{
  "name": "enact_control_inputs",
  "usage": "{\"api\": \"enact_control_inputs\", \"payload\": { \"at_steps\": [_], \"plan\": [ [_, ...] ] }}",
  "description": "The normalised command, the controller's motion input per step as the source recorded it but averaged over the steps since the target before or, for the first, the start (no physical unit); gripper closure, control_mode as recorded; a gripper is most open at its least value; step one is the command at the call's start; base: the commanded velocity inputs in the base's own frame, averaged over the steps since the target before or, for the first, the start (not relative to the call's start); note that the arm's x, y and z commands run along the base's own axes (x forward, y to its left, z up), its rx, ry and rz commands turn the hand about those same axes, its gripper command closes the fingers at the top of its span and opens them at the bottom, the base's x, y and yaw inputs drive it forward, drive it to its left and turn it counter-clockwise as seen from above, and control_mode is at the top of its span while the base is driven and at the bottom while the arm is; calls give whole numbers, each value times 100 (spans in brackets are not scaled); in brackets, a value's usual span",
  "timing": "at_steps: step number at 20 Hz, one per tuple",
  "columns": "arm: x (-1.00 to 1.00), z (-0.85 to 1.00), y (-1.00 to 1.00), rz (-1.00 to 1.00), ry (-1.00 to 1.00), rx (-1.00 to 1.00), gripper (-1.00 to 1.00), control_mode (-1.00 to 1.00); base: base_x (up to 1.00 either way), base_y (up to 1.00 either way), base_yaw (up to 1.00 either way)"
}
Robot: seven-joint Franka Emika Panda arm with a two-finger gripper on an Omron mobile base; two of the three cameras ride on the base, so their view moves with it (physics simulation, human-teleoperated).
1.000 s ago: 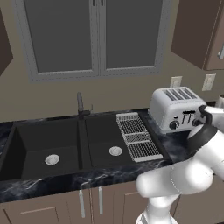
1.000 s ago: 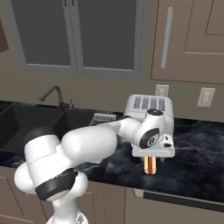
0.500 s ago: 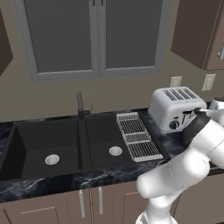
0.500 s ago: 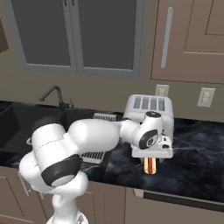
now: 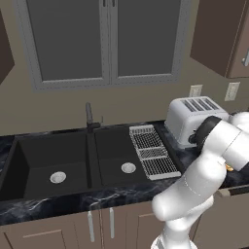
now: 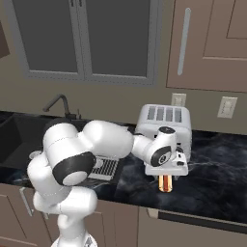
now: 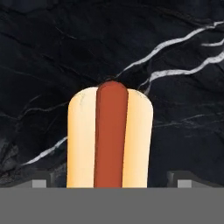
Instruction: Store the hot dog in the freezer for long-term storage. Close the freezer door after placing the cooked food.
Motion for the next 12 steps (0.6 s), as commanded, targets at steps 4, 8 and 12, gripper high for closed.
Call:
{"api": "enact_control_inputs", "payload": {
  "at_steps": [4, 8, 12],
  "plan": [
    [13, -34, -4, 0, 0, 0, -100, -100, 0, 0, 0],
    [5, -31, -15, 0, 0, 0, -100, -100, 0, 0, 0],
    [0, -30, -8, 0, 0, 0, -100, -100, 0, 0, 0]
  ]
}}
